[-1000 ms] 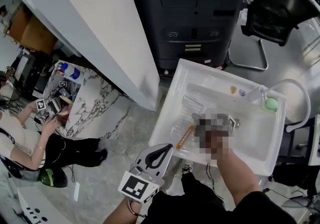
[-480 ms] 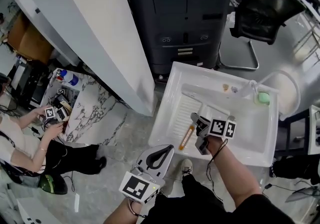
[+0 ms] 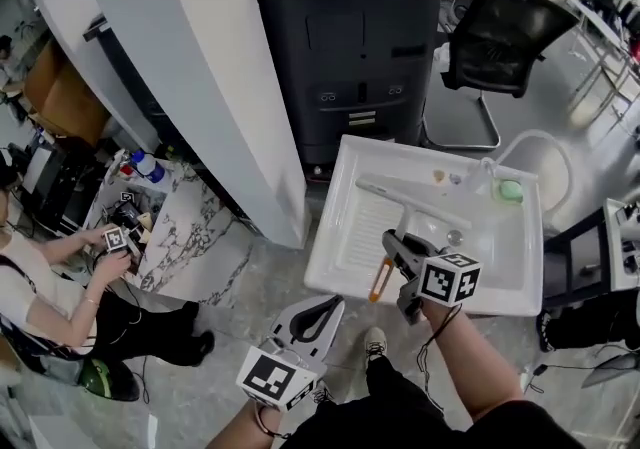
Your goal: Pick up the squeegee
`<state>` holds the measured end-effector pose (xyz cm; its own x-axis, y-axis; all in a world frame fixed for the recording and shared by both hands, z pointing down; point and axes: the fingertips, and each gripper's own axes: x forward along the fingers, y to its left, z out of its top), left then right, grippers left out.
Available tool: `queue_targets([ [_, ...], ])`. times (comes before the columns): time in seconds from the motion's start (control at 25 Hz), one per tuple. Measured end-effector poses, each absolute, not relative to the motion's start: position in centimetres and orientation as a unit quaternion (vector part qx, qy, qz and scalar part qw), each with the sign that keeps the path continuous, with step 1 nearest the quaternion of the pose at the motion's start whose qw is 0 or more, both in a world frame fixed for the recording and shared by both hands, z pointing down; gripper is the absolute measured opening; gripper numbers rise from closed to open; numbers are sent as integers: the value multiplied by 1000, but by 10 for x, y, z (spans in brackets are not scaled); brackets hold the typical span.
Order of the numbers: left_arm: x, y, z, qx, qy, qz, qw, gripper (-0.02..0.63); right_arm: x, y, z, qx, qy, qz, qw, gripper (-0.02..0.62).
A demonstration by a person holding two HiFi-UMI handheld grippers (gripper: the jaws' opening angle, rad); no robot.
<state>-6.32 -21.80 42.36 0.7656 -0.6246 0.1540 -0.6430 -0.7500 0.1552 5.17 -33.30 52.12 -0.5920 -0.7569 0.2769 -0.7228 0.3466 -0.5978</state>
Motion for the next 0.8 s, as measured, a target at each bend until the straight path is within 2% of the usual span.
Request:
queue_targets([
  [0.36, -104, -164, 399, 941, -328, 36, 78, 15, 18, -257, 441, -464, 852, -240, 27, 44],
  [0.8, -139, -94, 385, 956, -285, 30, 63, 15, -15, -151, 391, -504, 847, -163, 30, 44],
])
